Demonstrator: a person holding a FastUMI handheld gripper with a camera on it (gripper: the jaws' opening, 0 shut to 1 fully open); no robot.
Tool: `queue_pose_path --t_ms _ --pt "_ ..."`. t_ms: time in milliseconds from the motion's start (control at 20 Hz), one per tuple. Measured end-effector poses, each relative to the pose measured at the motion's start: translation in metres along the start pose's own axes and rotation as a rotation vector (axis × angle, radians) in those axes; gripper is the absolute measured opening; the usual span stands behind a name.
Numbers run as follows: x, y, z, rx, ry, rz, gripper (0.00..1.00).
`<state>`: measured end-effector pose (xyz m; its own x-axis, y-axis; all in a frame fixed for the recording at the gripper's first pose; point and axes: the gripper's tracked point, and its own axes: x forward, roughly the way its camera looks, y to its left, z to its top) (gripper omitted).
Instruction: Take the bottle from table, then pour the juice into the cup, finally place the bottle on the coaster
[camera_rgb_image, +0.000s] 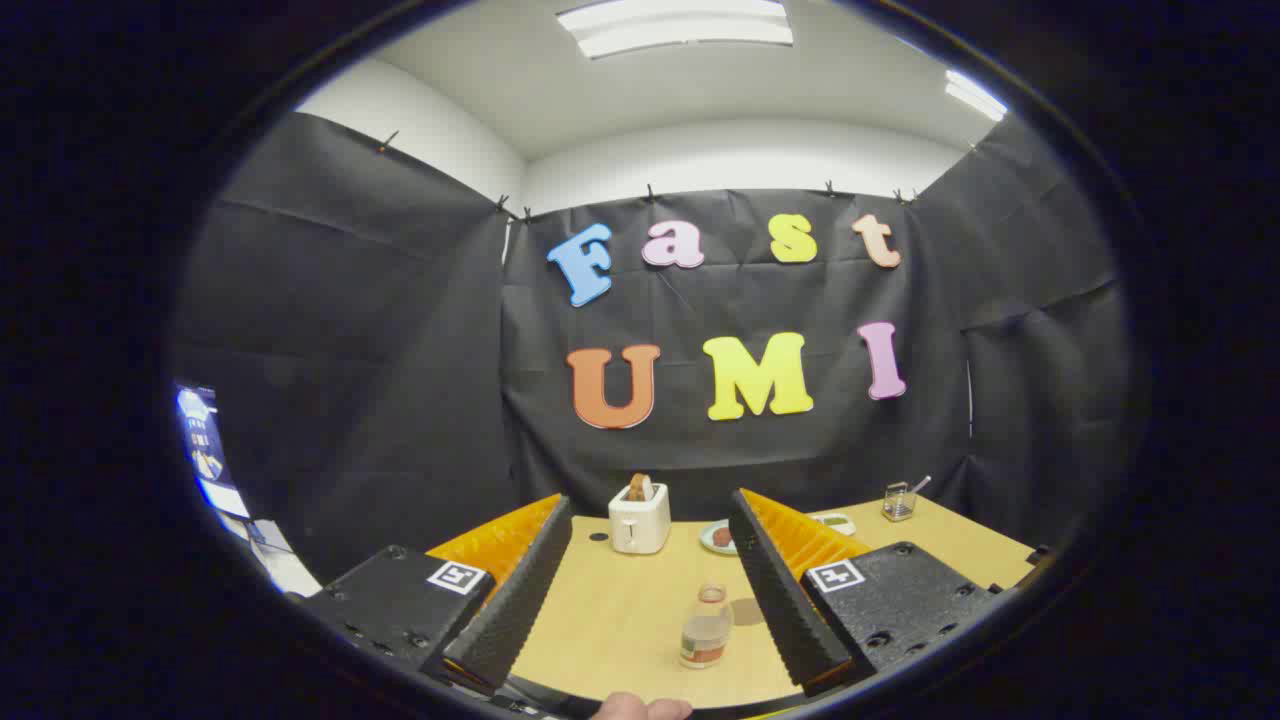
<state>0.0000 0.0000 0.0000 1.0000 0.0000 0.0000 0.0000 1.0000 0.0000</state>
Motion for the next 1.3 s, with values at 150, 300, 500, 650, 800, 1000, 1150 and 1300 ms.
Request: queue_pose_path --t_ms 150,300,500,650,800,1000,1150,1300 --pt "0.004 0.000 -0.001 0.002 -0.001 0.014 1.00" --pt "0.003 -0.002 -0.003 -0.006 0.002 0.009 1.00" --pt "0.002 -0.003 -0.001 -0.002 -0.002 0.006 1.00" --pt "0.002 -0.002 -0.002 -0.005 -0.001 0.005 1.00" --pt "0.002 -0.002 -0.004 -0.005 0.002 0.005 1.00" --pt "0.003 0.001 -0.008 -0.007 0.017 0.009 1.00" --pt "-0.001 0.002 -0.006 -0.016 0.012 0.010 1.00" --pt "-0.004 0.002 -0.006 -0.014 0.011 0.008 1.00"
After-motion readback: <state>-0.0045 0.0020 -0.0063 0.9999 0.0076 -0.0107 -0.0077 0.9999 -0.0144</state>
